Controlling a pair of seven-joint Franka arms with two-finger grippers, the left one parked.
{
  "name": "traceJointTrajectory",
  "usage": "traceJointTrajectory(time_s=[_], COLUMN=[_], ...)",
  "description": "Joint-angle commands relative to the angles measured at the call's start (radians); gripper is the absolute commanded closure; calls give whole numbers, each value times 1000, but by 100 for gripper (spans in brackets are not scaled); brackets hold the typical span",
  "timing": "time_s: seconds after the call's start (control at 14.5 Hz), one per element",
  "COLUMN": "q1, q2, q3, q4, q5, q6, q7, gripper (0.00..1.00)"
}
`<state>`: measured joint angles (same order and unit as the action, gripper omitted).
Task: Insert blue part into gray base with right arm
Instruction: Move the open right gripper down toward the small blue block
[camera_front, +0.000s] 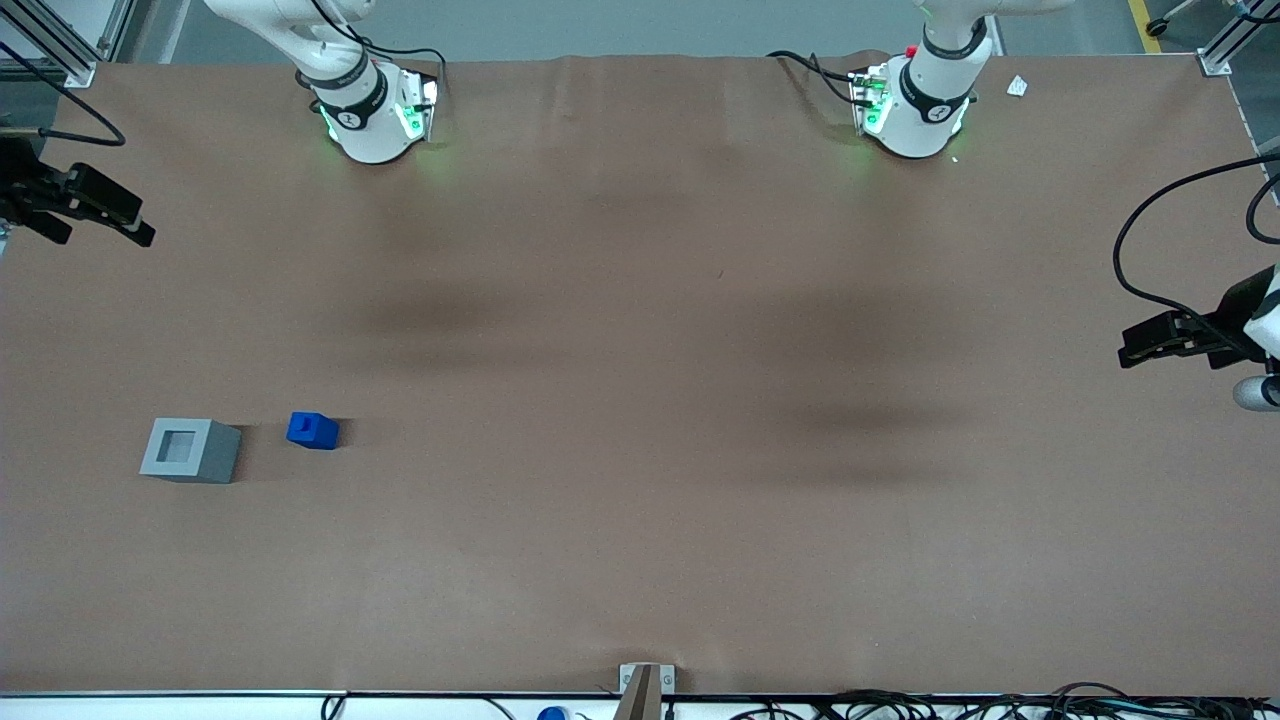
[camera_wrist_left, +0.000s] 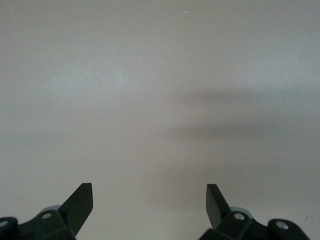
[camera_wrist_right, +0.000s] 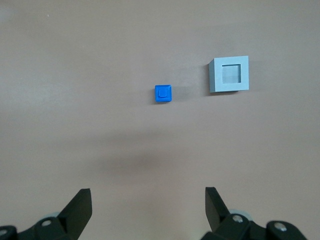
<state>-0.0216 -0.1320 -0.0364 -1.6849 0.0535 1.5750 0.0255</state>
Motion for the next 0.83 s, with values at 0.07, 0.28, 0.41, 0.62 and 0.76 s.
traceJointTrajectory(time_s=[0.07, 0.28, 0.41, 0.62, 0.76], q1=[-14, -9, -6, -12, -12], q2=[12, 38, 102, 225, 285], q3=[12, 12, 13, 13, 13], q4=[19, 21, 17, 5, -21], q5=[-11, -12, -9, -3, 2], q6=[-3, 17, 65, 141, 203], q7=[14, 16, 16, 10, 11], gripper=[0, 0, 0, 0, 0])
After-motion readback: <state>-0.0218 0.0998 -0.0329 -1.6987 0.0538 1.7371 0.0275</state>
